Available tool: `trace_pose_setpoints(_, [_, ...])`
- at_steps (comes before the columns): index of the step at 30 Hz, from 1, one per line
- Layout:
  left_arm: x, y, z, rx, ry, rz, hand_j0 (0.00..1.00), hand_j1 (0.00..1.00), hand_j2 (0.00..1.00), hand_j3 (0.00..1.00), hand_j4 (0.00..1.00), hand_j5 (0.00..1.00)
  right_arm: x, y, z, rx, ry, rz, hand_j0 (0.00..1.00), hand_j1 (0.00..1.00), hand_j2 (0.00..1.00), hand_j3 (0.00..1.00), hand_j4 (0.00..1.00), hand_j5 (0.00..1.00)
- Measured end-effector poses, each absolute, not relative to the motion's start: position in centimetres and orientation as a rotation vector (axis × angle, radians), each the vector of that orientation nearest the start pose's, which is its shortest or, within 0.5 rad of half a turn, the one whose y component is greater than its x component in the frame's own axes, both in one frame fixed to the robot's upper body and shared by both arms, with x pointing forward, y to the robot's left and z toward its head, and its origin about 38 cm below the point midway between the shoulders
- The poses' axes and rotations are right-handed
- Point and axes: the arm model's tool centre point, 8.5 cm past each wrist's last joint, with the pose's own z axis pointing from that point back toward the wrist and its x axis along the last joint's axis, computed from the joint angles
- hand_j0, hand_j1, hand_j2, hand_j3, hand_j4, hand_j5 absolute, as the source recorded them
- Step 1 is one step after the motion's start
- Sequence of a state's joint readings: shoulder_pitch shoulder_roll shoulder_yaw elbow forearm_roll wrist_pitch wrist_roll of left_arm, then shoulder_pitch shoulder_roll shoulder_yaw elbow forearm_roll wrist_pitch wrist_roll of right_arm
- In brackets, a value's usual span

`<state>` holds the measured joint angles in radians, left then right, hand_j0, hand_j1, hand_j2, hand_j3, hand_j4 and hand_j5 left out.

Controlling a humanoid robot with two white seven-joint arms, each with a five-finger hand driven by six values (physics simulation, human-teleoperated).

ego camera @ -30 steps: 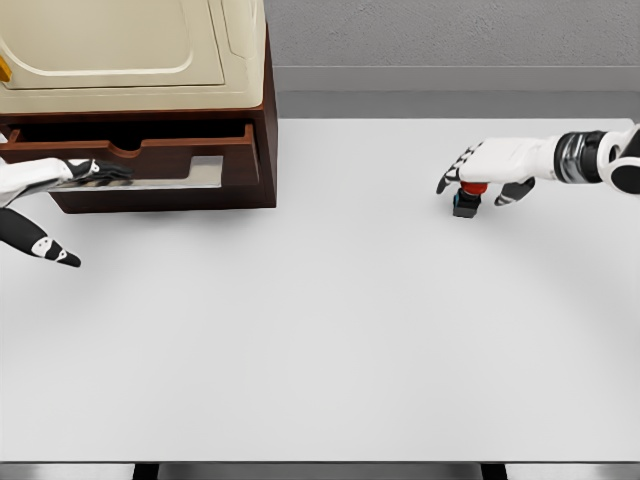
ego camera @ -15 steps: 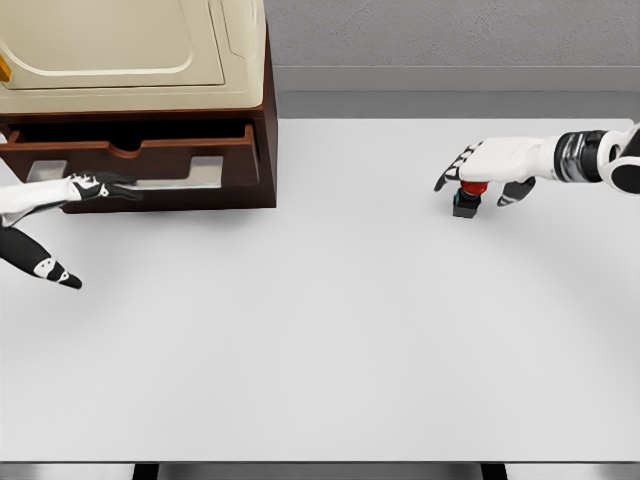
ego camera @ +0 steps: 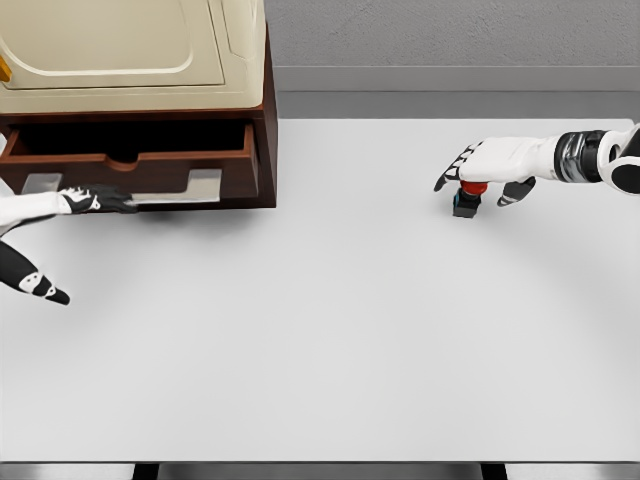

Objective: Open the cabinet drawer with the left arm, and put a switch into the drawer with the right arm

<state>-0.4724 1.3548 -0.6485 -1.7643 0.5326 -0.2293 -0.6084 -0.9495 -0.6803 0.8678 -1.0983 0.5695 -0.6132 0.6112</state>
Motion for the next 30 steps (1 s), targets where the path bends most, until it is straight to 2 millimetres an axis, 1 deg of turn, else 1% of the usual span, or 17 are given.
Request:
trace_pose_setpoints(10, [33.8, 39.2, 27.5, -0.110, -1.238, -1.518, 1.00, 1.00, 1.00, 1.00, 1.00, 1.00, 50.4, -29.7, 20.5, -0.496, -1.034, 2.268, 0.86, 0.86, 0.86, 0.86, 0.86, 0.86])
trace_pose_setpoints(13, [33.4, 39.4, 27.6, -0.118, -1.240, -1.527, 1.00, 1.00, 1.00, 1.00, 1.00, 1.00, 50.5, -29.7, 20.5, -0.496, -1.034, 2.267, 0.83, 0.83, 0.83, 0.83, 0.83, 0.83])
trace_pose_setpoints(17, [33.0, 39.7, 27.7, -0.127, -1.240, -1.537, 1.00, 1.00, 1.00, 1.00, 1.00, 1.00, 50.5, -29.7, 20.5, -0.496, -1.034, 2.268, 0.83, 0.83, 0.83, 0.83, 0.83, 0.83])
trace_pose_setpoints(20, [32.9, 39.9, 27.8, -0.122, -1.239, -1.543, 1.00, 1.00, 1.00, 1.00, 1.00, 1.00, 50.5, -29.7, 20.5, -0.496, -1.034, 2.267, 0.82, 0.82, 0.82, 0.82, 0.82, 0.82])
trace_pose_setpoints(24, [32.9, 40.0, 28.1, -0.115, -1.246, -1.542, 1.00, 1.00, 1.00, 1.00, 1.00, 1.00, 50.4, -29.8, 20.5, -0.497, -1.034, 2.267, 0.77, 0.77, 0.77, 0.77, 0.77, 0.77])
trace_pose_setpoints(26, [33.0, 40.1, 28.4, -0.109, -1.250, -1.546, 1.00, 1.00, 1.00, 1.00, 1.00, 1.00, 50.5, -29.8, 20.5, -0.497, -1.034, 2.266, 0.74, 0.74, 0.74, 0.74, 0.74, 0.74])
trace_pose_setpoints(30, [33.2, 40.1, 29.4, -0.107, -1.281, -1.531, 1.00, 1.00, 1.00, 1.00, 1.00, 1.00, 50.5, -29.8, 20.5, -0.497, -1.034, 2.266, 0.73, 0.73, 0.73, 0.73, 0.73, 0.73])
